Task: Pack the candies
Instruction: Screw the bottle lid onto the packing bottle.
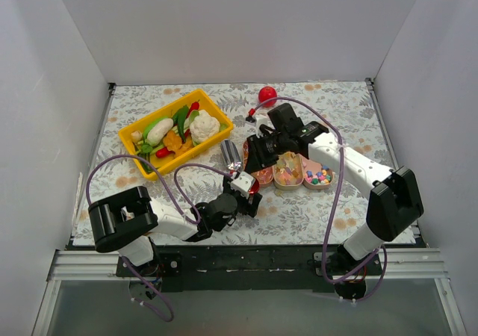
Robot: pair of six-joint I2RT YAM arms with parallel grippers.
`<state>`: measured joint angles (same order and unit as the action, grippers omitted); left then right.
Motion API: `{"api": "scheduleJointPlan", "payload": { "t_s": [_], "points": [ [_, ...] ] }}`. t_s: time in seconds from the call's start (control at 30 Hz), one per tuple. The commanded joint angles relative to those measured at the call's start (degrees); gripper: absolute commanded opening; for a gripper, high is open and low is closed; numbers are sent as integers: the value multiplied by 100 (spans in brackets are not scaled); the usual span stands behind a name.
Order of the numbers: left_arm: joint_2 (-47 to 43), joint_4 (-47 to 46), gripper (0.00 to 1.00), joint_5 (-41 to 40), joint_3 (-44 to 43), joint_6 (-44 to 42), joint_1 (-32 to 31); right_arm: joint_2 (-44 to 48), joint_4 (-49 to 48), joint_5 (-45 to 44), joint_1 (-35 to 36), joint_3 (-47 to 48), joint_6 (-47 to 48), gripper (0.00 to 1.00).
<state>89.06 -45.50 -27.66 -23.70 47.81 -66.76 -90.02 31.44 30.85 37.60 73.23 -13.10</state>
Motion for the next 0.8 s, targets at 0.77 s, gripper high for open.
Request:
{"api": "scheduleJointPlan", "payload": {
  "t_s": [0.77],
  "points": [
    [384, 1605, 75, 85, 279, 158, 23, 177, -252, -299, -16, -214, -26, 27]
  ]
}}
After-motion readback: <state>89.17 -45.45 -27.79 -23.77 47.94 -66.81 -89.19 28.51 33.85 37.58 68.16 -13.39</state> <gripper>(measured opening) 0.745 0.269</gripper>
